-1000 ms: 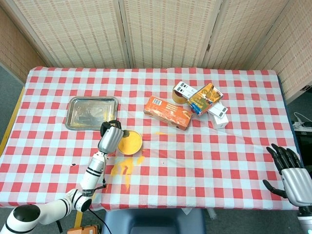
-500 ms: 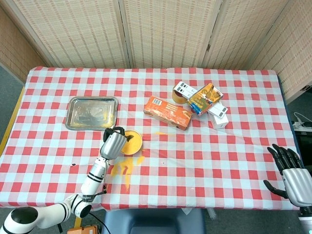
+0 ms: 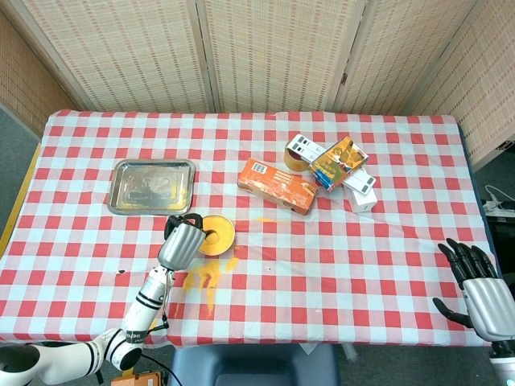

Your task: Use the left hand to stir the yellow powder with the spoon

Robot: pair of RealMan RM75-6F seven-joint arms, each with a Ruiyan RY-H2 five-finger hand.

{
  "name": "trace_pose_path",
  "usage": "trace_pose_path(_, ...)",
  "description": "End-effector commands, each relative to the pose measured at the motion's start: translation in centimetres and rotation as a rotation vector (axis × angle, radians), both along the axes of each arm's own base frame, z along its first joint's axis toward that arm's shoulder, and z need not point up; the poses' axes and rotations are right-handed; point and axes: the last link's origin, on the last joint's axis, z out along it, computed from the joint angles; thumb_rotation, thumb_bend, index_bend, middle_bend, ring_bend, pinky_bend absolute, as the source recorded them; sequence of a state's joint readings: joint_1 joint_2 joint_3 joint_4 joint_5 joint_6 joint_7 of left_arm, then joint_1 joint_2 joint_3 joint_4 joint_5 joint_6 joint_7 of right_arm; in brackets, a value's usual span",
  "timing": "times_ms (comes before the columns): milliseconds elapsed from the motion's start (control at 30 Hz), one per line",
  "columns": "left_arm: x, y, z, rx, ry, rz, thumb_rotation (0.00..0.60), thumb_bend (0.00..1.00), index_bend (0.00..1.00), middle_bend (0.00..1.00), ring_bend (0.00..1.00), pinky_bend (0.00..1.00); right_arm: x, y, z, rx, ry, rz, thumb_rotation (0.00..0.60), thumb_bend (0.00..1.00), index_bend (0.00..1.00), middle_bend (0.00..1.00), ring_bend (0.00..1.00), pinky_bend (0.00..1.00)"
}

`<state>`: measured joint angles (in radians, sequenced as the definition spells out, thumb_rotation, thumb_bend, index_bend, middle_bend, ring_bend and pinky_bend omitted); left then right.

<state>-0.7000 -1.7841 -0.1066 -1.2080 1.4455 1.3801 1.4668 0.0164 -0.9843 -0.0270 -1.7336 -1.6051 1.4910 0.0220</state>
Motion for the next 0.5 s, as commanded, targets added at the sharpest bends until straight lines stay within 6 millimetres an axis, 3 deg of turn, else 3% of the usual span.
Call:
trace_pose_path(33,0.0,0.2,0.1,0.002,0.002,-0.001,0.600,0.49,0.91,1.00,1.00,1.00,0.0,0.0,0.0,0.000,-0.001,-0.001,0.600,0.15,0.00,0.00,0.00,0.00)
trace_pose_path(500,-0.9,3.8,0.0,0.056,0.050,0.009,0.600,0.49,0.91,1.00,1.00,1.00,-0.5,-0.4,0.1,-0.005,0.006,-0.030,0.600,0.15,0.00,0.00,0.00,0.00)
